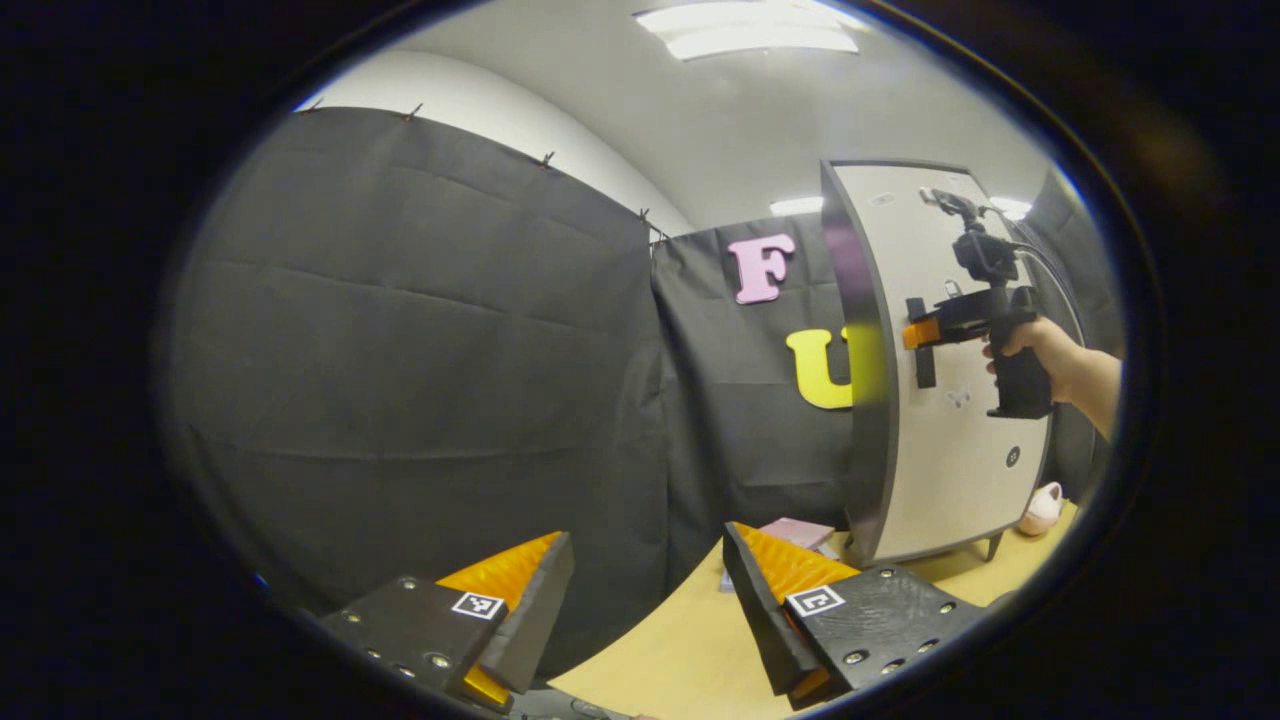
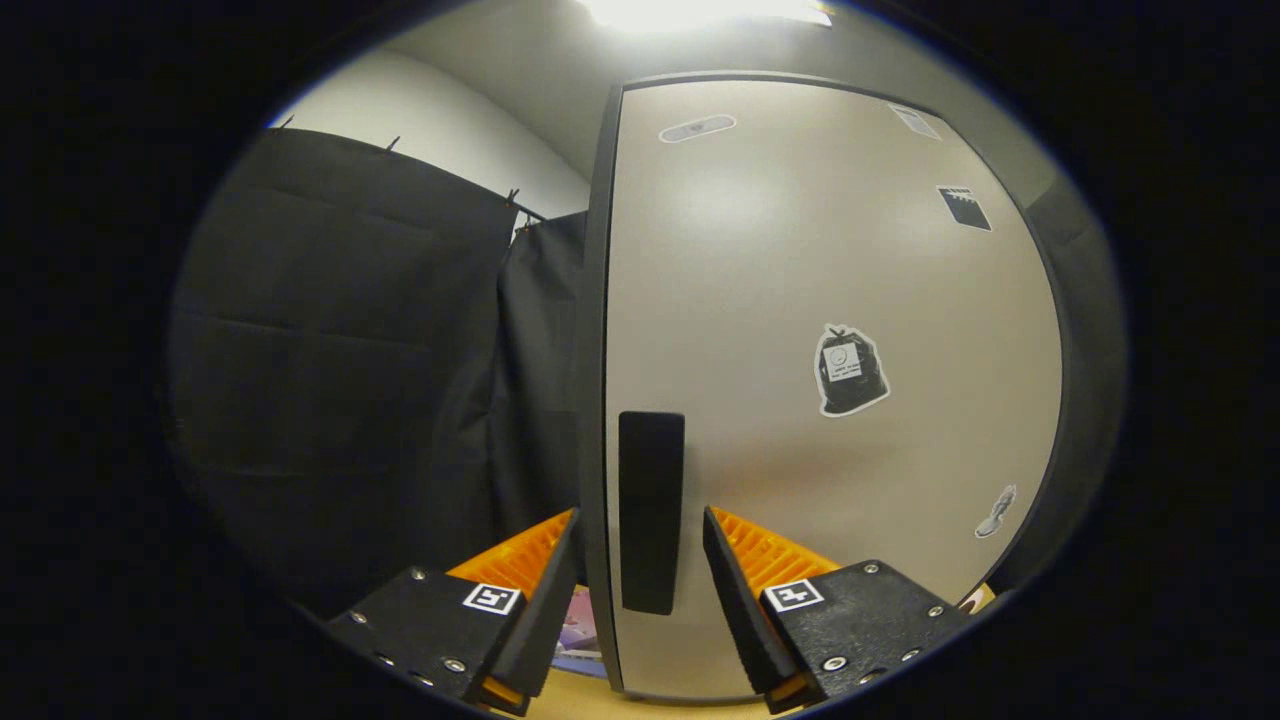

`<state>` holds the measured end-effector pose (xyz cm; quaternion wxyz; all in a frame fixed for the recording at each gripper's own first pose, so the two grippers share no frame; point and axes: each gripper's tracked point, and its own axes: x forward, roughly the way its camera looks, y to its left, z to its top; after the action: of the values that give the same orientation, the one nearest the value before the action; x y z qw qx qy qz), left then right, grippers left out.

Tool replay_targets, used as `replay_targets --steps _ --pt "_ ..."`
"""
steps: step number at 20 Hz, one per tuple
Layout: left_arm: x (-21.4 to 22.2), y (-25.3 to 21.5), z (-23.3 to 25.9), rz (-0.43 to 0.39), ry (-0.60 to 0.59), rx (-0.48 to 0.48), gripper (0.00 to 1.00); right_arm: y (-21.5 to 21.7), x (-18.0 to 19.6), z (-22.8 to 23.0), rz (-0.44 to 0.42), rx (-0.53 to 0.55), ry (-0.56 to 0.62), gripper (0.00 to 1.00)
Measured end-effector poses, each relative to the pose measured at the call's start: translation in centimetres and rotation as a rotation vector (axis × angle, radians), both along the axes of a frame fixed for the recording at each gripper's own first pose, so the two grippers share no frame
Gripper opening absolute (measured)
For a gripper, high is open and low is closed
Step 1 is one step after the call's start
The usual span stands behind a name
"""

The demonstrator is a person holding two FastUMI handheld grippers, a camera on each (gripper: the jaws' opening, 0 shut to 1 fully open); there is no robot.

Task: Open the cabinet door with the right hand, grasp the bottle in the cabinet with the left hand and place it on the coaster, then close the cabinet door with the right hand.

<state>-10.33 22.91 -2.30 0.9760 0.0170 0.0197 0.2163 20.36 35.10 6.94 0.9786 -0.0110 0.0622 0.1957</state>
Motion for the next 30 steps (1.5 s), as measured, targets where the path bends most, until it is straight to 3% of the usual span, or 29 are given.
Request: replay_targets --steps 4,5,8,9,10,13,15,16,18,23,24,30 --pt "-0.4 0.9 0.0 0.003 -0.005 0.001 0.86 0.0 0.9 -1.4 -0.041 -0.022 0.072 0.48" --pt "-0.4 1.1 0.0 0.003 -0.006 0.002 0.86 0.2 0.8 -1.3 -0.046 -0.001 0.075 0.36" --pt "0.0 1.1 -0.2 -0.010 -0.007 0.000 0.90 0.2 0.6 -1.3 -0.023 0.010 0.086 0.23" --pt "0.1 0.9 -0.1 -0.017 -0.008 -0.002 0.86 0.1 0.5 -1.3 -0.012 0.001 0.087 0.21" --pt "0.4 0.7 0.0 -0.025 -0.011 -0.006 0.91 0.2 0.3 -1.3 -0.002 0.003 0.087 0.20" --pt "1.1 -0.3 0.3 -0.047 -0.020 -0.013 0.87 0.0 -0.9 -0.9 0.041 0.011 0.093 0.20" --pt "1.8 -1.3 0.8 -0.074 -0.032 -0.019 0.91 0.0 -2.0 -0.5 0.073 0.019 0.091 0.20" --pt "2.2 -1.8 1.0 -0.089 -0.037 -0.016 0.86 0.0 -2.4 -0.3 0.086 0.027 0.095 0.20" --pt "2.8 -2.9 1.4 -0.112 -0.036 -0.007 0.90 -0.3 -3.4 0.0 0.109 0.037 0.098 0.20" --pt "4.2 -5.8 1.6 -0.186 -0.034 -0.010 0.90 -0.7 -3.2 0.0 0.162 0.051 0.094 0.20" --pt "4.8 -6.4 1.7 -0.198 -0.035 -0.006 0.86 -0.7 -3.2 0.0 0.173 0.052 0.096 0.20" --pt "6.4 -9.1 2.7 -0.255 -0.057 0.010 0.90 -1.0 -3.1 0.0 0.236 0.065 0.107 0.20"
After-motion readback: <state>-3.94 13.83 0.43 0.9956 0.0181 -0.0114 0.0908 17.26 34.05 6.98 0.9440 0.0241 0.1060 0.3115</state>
